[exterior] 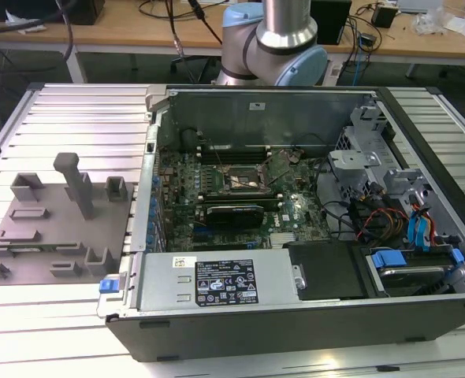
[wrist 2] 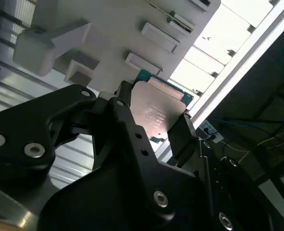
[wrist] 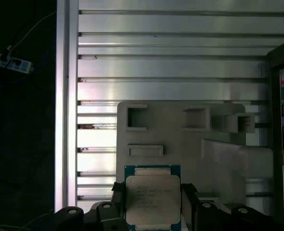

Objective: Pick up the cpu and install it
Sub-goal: 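Pick up the cpu and move it towards the insertion slot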

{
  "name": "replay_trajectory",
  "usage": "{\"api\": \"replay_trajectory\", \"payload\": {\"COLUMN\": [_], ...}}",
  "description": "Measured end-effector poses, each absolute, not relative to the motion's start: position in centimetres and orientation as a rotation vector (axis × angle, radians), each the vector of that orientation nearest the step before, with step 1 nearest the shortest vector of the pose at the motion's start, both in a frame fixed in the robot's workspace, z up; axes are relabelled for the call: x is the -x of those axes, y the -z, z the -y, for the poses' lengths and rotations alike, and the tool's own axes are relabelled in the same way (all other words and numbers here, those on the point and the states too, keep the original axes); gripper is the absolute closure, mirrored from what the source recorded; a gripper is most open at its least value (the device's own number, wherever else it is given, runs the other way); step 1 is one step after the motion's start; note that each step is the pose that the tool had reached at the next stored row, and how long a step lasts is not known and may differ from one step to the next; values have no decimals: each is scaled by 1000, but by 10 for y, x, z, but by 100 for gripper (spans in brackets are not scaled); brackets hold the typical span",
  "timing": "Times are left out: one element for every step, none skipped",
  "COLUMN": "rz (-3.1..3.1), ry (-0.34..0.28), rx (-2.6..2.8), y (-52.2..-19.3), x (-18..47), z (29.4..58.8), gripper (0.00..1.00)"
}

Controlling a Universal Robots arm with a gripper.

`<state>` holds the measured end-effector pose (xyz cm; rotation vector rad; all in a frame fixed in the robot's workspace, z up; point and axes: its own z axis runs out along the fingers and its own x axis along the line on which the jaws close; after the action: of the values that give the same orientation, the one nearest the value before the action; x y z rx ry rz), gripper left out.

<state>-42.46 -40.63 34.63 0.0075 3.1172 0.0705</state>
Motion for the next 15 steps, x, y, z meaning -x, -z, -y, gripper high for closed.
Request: {"api": "replay_trajectory", "payload": {"rz": [-3117,-3117,-3117,-3117,-3117,-3117,-3117,-3117,-3117,-3117,-3117,-3117,-3117,-3117,-3117], "ry": [-70,-70,-70,-71,-70,-70,-70,-70,-71,-70,-71,-70,-70,-71,-70], "rx": [-7,-7,-7,-7,-7,-7,-8,-7,-7,-8,-8,-7,-7,-7,-7], "y": [-351,-354,-359,-362,-366,-369,-372,-375,-382,-385,-388,-393,-396,-400,-404], "x": [425,425,425,425,425,425,425,425,425,425,425,425,425,425,425], "z": [406,406,406,405,405,405,405,405,404,404,404,404,404,404,403], "gripper": [45,45,45,45,45,45,45,45,45,45,45,45,45,45,45]}}
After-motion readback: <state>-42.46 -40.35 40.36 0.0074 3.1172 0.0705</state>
